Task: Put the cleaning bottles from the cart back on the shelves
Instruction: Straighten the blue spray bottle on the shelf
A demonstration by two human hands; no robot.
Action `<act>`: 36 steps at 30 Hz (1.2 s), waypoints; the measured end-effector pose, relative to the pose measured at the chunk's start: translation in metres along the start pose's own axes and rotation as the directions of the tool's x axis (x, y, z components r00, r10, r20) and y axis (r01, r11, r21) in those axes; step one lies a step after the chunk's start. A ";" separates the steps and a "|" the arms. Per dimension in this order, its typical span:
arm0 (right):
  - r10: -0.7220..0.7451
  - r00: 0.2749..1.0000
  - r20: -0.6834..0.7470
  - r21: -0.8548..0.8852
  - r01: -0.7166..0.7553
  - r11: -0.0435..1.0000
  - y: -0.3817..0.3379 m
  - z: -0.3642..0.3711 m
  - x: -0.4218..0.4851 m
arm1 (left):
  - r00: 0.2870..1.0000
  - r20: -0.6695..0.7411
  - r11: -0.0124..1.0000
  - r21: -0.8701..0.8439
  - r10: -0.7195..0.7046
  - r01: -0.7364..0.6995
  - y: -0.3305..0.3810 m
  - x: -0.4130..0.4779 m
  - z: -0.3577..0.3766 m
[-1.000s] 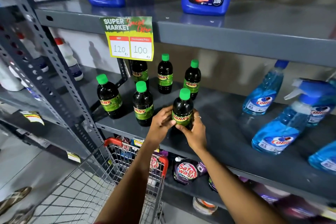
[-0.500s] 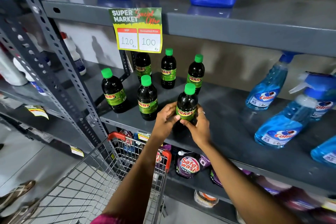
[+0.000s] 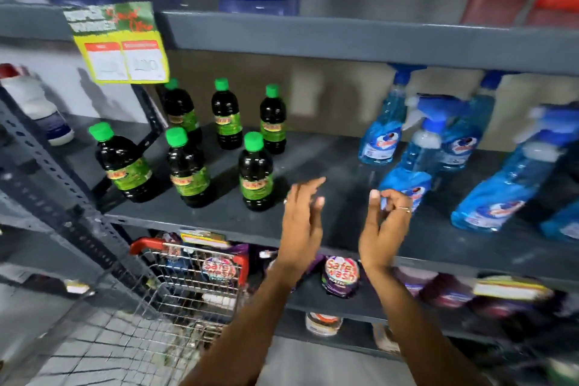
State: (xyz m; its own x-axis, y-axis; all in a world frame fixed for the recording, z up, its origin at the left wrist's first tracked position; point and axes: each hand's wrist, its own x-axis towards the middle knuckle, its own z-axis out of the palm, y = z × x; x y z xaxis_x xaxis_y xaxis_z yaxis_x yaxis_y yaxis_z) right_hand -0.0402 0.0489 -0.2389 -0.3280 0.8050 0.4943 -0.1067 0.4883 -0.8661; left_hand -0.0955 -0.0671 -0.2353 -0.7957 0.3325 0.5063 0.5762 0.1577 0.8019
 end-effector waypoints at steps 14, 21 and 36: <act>0.374 0.865 0.334 -0.162 -0.338 0.927 0.072 -0.064 0.071 | 0.828 0.451 0.927 -0.001 -0.334 0.374 -0.004 0.041 0.123; 0.342 0.891 0.298 -0.183 -0.298 0.937 0.066 -0.065 0.058 | 0.828 0.455 0.932 0.014 -0.328 0.361 -0.010 0.032 0.112; 0.315 0.914 0.257 -0.183 -0.275 0.944 0.071 -0.071 0.063 | 0.840 0.430 0.934 0.021 -0.331 0.357 0.004 0.029 0.122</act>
State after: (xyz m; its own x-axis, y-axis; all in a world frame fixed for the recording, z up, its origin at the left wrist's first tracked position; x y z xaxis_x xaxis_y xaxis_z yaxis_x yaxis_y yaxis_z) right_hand -0.0013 0.1582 -0.2643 -0.5743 0.8030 0.1593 0.1607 0.3014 -0.9398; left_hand -0.0933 0.0567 -0.2568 -0.7787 0.6270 0.0232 0.2575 0.2857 0.9231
